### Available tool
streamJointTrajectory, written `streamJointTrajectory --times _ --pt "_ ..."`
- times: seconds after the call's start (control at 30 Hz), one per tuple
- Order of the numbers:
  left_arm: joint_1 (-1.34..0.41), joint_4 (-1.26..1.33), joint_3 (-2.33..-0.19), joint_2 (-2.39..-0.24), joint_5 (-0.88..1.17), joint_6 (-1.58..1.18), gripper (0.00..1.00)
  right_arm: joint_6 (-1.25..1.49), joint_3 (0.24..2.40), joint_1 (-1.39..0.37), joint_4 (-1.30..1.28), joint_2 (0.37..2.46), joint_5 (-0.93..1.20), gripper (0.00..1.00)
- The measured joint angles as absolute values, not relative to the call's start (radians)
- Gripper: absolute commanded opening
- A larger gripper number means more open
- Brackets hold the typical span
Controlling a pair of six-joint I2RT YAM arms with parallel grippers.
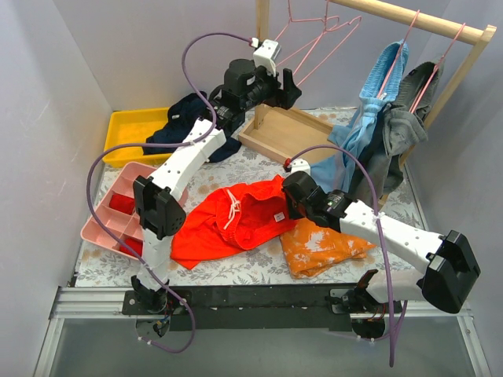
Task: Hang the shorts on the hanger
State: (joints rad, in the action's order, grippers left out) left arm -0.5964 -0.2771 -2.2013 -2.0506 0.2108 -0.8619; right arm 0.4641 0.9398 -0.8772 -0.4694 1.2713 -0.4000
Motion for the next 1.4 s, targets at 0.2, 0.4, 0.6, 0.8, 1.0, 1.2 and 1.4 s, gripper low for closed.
streamJointTrajectory --times 0.2,0.4,0.6,0.8,1.0,1.2,1.4 --pt "-0.635 -0.276 -2.3 -2.108 0.134 -0.807 0.64 0.456 0.935 -0.877 -0.464 1.269 -0.385 0.02" --pt "-0.651 -0.273 -2.38 -2.157 0.073 -0.753 0.54 0.44 0.935 -0.877 -0.459 1.269 -0.377 0.02" --pt "-0.654 -0.258 -2.412 -2.202 0.051 -0.722 0.33 0.435 0.935 -0.877 -0.452 1.269 -0.366 0.02" --pt "-0.656 -0.242 -2.417 -2.218 0.037 -0.705 0.03 0.427 0.935 -0.877 -0.452 1.269 -0.363 0.02" --pt "-0.664 -0.202 -2.417 -2.218 0.011 -0.683 0.0 0.419 0.935 -0.877 -0.453 1.28 -0.363 0.02" --pt "-0.665 -0.178 -2.417 -2.215 0.014 -0.659 0.0 0.416 0.936 -0.877 -0.453 1.293 -0.363 0.02" --pt "-0.665 -0.171 -2.366 -2.173 0.034 -0.642 0.0 0.415 0.941 -0.877 -0.453 1.299 -0.364 0.02"
